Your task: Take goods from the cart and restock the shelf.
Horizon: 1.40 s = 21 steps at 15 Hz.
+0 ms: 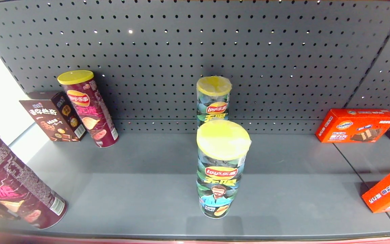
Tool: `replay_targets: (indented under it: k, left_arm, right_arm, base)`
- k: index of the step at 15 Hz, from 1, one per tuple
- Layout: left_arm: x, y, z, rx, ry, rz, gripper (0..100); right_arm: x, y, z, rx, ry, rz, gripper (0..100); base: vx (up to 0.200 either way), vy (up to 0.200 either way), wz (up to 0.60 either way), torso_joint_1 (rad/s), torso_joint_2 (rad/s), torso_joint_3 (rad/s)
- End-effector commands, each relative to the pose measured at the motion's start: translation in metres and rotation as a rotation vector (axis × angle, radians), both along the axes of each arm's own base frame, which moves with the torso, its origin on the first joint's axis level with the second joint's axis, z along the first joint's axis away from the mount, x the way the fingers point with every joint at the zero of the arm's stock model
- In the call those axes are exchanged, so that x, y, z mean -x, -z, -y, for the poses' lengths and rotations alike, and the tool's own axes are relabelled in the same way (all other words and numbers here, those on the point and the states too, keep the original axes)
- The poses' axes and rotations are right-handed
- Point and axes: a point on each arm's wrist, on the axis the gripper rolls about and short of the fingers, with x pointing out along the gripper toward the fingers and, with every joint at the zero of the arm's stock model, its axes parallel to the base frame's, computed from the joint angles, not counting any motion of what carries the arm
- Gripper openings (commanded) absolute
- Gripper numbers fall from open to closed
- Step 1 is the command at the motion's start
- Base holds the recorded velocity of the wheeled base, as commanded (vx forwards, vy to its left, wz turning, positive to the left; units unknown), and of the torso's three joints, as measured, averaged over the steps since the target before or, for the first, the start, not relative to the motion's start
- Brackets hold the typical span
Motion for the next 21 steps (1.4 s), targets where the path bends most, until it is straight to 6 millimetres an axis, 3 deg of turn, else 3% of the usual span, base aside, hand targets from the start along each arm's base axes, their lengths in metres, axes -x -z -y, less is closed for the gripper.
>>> replay_targets:
  k: [1, 21]
  left_arm:
    - [-0.0001, -0.0001, -0.0001, 0.0, -0.004, -0.001, 100]
    - [-0.0005, -0.0005, 0.0003, 0.033, 0.01, 0.016, 100]
  right_arm:
    - [0.0, 0.0001, 0.0, 0.0, 0.0, -0.002, 100]
    - [-0.0001, 0.0003, -0.0002, 0.002, -0.011, -0.002, 100]
  base:
    - [0.0, 0.0, 0.0, 0.0, 0.0, 0.0]
    - [-0.02, 0.0, 0.0, 0.0, 0.0, 0.0]
